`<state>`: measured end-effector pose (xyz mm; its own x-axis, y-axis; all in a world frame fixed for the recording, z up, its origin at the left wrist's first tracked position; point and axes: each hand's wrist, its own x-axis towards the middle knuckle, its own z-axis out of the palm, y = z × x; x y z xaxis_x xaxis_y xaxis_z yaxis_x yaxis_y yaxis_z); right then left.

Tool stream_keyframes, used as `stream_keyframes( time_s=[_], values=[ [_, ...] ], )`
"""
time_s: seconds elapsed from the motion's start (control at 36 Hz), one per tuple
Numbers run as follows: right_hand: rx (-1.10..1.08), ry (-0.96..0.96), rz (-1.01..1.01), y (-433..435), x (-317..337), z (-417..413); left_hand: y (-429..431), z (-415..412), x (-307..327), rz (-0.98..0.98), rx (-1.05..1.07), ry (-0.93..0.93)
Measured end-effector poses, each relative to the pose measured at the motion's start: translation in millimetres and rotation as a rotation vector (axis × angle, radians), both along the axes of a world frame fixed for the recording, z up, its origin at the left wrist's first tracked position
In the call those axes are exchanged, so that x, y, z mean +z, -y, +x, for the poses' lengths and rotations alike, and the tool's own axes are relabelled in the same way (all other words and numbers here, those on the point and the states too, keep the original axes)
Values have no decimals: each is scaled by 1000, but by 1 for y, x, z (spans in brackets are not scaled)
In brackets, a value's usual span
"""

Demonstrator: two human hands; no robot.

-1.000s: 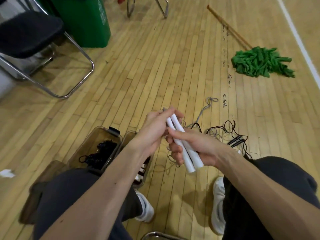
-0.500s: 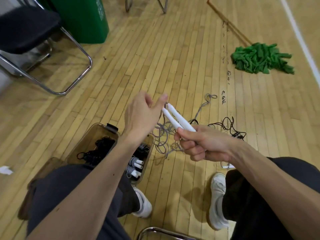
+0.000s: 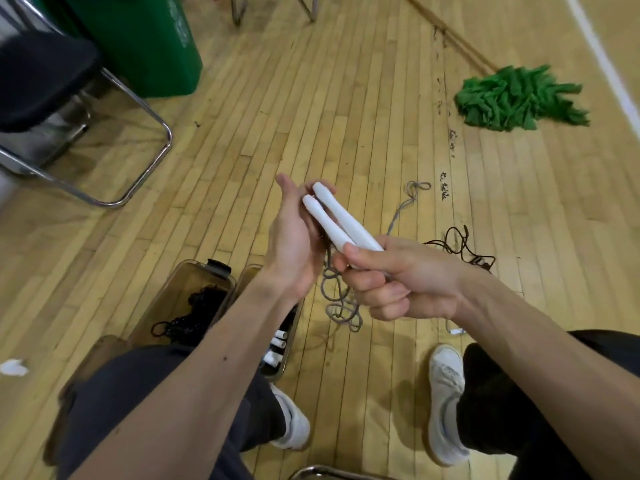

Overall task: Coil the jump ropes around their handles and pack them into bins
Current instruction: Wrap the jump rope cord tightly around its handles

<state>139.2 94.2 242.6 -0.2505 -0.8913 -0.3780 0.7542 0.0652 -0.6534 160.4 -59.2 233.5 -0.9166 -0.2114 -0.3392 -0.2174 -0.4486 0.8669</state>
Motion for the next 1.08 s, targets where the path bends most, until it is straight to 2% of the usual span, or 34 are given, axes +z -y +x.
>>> stream_keyframes(
  time_s=[0.17,0.25,0.33,0.39,0.42,0.44,0.5,0.53,0.67,0.81,0.89,0.94,1.08],
  values=[
    [-103,55,-73,8,0,-7,-3,-9,-3,-28,-21,122],
    [-87,50,-114,11,3,-9,-1,-8,-5,-77,11,78],
    [-104,14,-99,10,9,-13,-15,0,-11,-329,24,21],
    [-133,-55,-17,7,8,-17,-25,10,-19,-404,9,2],
    [-135,-112,46,4,7,-19,-27,15,-24,-476,-20,5],
    [-126,-172,113,2,4,-20,-27,20,-29,-636,-79,8],
    [-97,-289,238,-4,-2,-21,-19,28,-39,-1079,-280,3],
    [-82,-348,300,-6,-6,-21,-13,31,-42,-1227,-360,11],
    [-31,-552,569,-20,-27,-17,-3,35,-47,-1588,-681,19],
    [31,-661,723,-33,-45,-7,-1,34,-46,-1766,-944,-68],
    [149,-711,774,-46,-46,-5,-2,33,-38,-1818,-1045,-155],
    [276,-657,775,-54,-45,-5,-3,34,-35,-1845,-1074,-246],
    [609,-547,768,-51,-50,3,2,36,-32,-1731,-1037,-399]
  ],
)
